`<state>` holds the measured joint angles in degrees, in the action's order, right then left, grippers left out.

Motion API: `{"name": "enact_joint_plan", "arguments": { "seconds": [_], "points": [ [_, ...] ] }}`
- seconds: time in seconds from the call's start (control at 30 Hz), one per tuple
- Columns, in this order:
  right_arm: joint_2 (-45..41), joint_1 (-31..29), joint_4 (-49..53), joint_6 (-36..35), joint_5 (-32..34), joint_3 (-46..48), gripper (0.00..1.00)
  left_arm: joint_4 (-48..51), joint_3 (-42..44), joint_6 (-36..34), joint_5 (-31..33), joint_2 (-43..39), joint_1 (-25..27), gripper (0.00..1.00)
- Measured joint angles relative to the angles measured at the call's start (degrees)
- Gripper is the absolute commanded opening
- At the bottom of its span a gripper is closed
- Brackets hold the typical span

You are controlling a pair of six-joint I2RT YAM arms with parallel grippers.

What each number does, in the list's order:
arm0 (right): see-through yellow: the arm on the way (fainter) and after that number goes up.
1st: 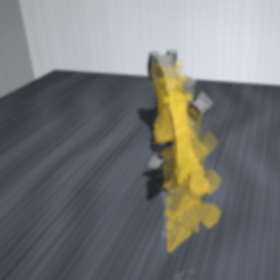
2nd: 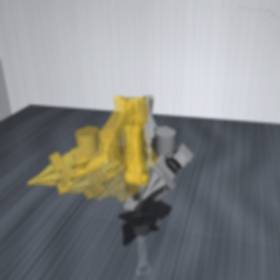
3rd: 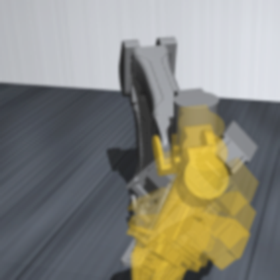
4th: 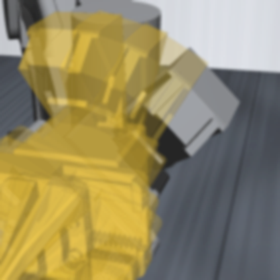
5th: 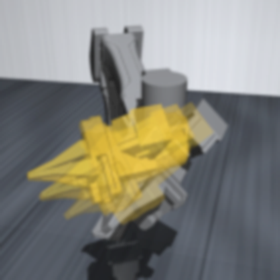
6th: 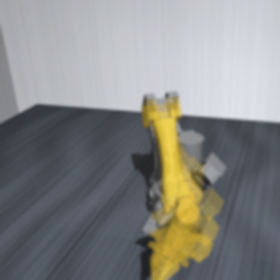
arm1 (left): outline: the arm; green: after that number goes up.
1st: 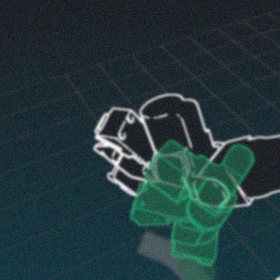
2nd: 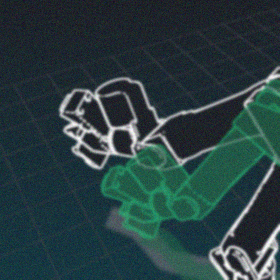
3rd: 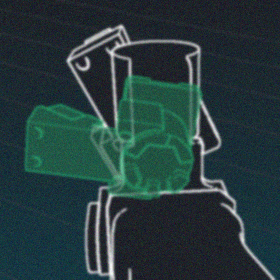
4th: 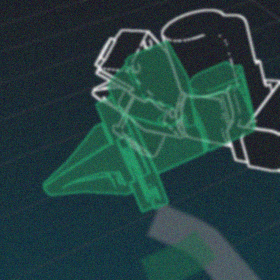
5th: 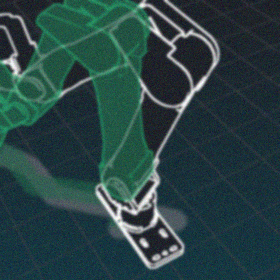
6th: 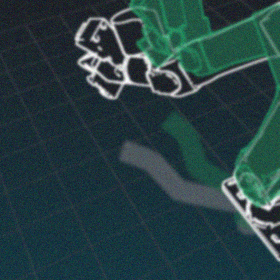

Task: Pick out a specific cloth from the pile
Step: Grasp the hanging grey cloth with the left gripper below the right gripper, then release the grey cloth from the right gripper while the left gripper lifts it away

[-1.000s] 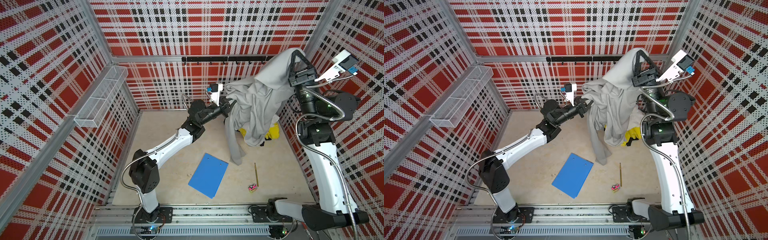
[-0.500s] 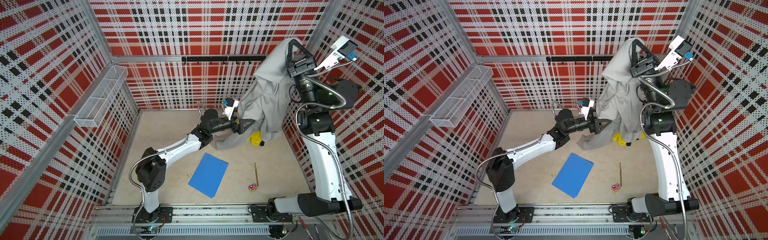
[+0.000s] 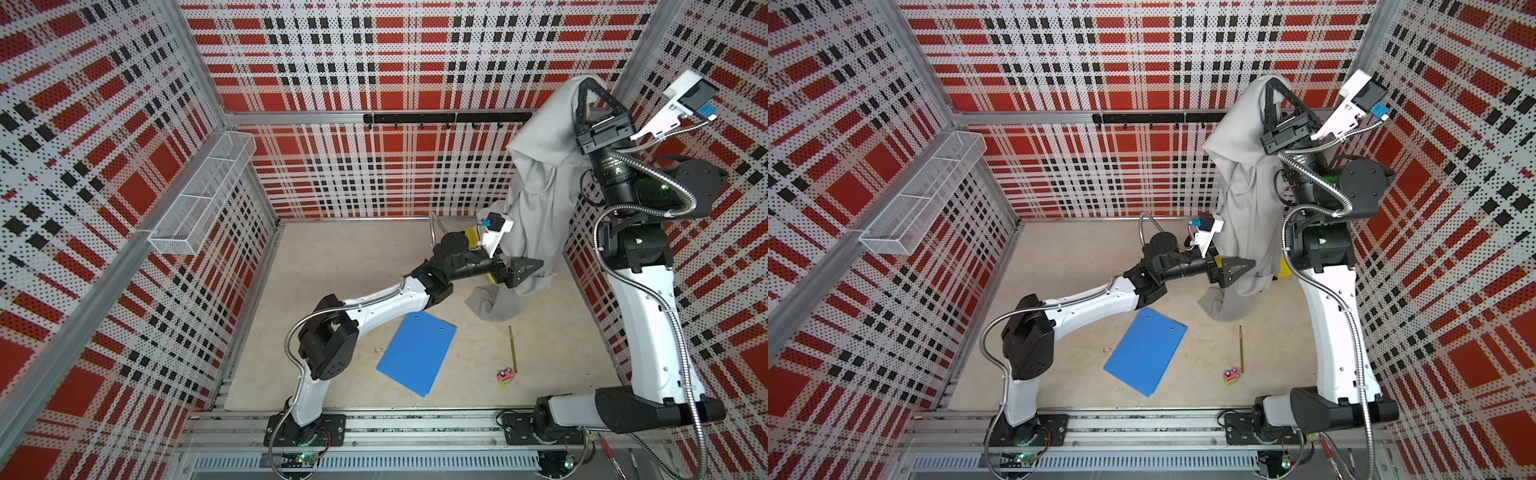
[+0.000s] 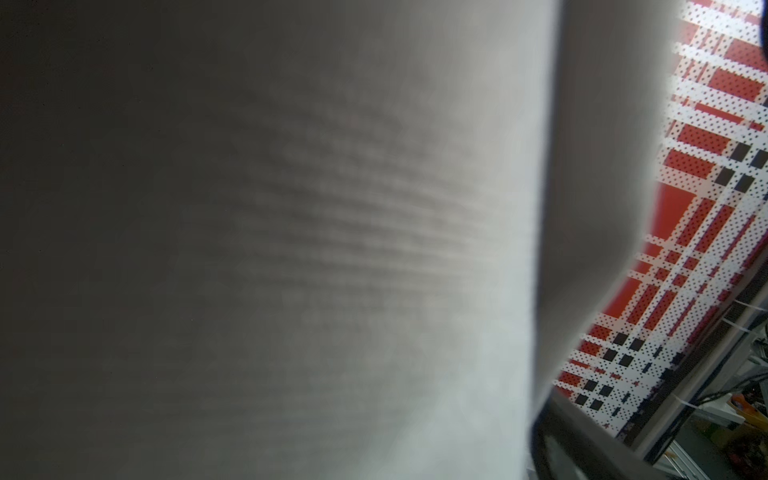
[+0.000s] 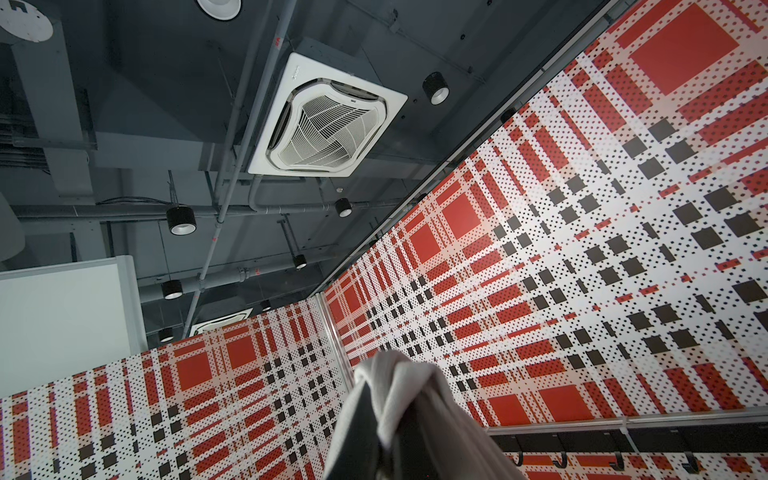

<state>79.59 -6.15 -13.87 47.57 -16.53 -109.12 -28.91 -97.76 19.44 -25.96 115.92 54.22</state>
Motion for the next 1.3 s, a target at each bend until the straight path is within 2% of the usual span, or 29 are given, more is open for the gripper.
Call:
{"name": "enact_joint_plan", "arguments": {
  "seconds": [0.03, 0.07, 0.13, 0.17, 0.3, 0.37, 0.53, 0.7, 0.8, 0.87, 1.03, 1.23, 1.3],
  "points": [
    [0.00, 0.00, 0.11, -0.02, 0.00, 0.00, 0.00, 0.13, -0.76, -0.02, 0.09, 0.70, 0.11, 0.99],
    [0.00, 0.00, 0.28, -0.04, 0.00, 0.00, 0.00, 0.26, -1.46, 0.00, 0.07, 1.25, 0.28, 0.92],
    [0.00, 0.00, 0.46, -0.07, 0.00, 0.00, 0.00, 0.39, -3.06, 0.04, -0.15, 2.25, 0.48, 0.55],
    [0.00, 0.00, 0.44, -0.07, 0.00, 0.04, 0.00, 0.50, -3.67, 0.04, -0.15, 2.60, 0.52, 0.40],
    [-0.42, 0.00, 0.35, -0.46, 0.07, 0.87, 0.00, 0.24, -4.50, 0.00, 0.22, 2.86, 0.61, 0.11],
    [-1.03, 0.00, 0.83, -1.09, 0.24, 1.79, 0.00, -0.24, -4.13, -0.02, 1.03, 2.80, 0.39, 0.02],
    [-4.70, 0.00, 6.88, -6.16, 5.18, 5.33, 0.00, -3.21, 4.31, 2.23, 1.40, -1.01, -1.86, 0.00],
    [-11.39, 0.13, 13.18, -11.41, 13.90, 13.09, 0.00, -4.17, 12.24, 3.96, 1.40, -7.17, -7.23, 0.00],
    [-13.42, 0.13, 14.51, -13.60, 15.10, 16.37, 0.02, -4.11, 14.08, 4.37, 1.29, -10.73, -10.32, 0.00],
    [-14.25, 0.17, 14.51, -14.78, 14.27, 19.10, 0.05, -3.93, 14.12, 4.48, 0.96, -12.70, -11.82, 0.00],
    [-16.33, 0.15, 12.74, -15.21, 8.68, 30.32, 0.18, -2.25, 11.10, 3.89, 0.92, -15.06, -14.49, 0.00],
    [-20.61, -0.57, 11.47, -14.75, 3.50, 49.35, 0.27, -0.94, 2.05, 4.59, 0.59, -13.73, -17.62, 0.00],
    [-21.84, -1.01, 11.89, -14.86, 2.62, 53.40, 0.34, -1.05, -1.79, 5.16, 0.46, -12.50, -18.58, 0.00]
  ]
}}
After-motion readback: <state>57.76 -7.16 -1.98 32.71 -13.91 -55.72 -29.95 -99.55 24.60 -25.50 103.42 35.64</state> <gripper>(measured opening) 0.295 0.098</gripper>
